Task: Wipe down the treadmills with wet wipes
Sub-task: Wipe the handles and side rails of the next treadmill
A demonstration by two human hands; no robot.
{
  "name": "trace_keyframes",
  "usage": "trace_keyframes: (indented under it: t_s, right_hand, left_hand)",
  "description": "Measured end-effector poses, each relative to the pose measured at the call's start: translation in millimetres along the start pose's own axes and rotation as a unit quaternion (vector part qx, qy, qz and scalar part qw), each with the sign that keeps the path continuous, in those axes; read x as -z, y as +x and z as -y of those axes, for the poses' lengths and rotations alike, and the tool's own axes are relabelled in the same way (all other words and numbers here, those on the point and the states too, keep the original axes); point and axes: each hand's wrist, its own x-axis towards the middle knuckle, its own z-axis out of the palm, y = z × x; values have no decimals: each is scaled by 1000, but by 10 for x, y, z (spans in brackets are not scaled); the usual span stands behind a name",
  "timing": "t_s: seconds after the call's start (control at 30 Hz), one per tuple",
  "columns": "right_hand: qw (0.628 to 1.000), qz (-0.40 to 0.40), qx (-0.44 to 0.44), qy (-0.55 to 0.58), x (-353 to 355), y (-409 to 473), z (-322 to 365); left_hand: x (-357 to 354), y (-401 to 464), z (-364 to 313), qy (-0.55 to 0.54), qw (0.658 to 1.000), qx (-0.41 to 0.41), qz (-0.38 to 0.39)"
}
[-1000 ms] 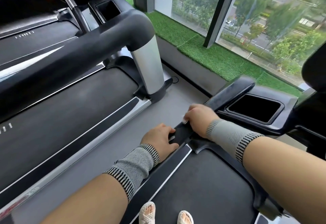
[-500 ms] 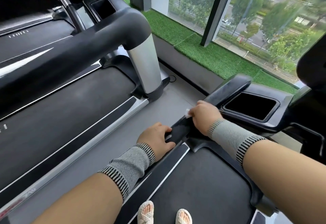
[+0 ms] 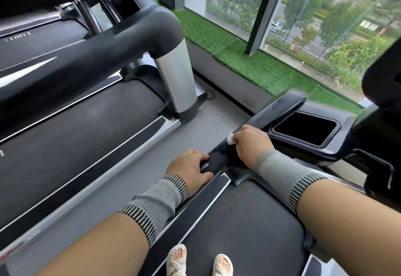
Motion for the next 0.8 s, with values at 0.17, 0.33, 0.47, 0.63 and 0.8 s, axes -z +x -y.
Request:
trace_keyframes:
  t_s: [0.17,0.33,0.47,0.63,0.8]
  right_hand:
    - [997,46,56,-7,42,19,20]
    - [994,53,98,5,8,61,221]
    - [999,30,30,6,60,172,44]
    - [986,65,152,11,-28,20,234]
    - [1000,-5,25,-5,33,40,34]
  left_hand:
    - [5,13,1,-2,1000,3,5]
    - [-3,3,0,-2,1000,3,-2]
    - [-8,-2,-5,-4,1000,2,-1]
    - [-7,-7,-12,-9,1000,9,-11]
    - [-29,-138,55,31,999,34,-27]
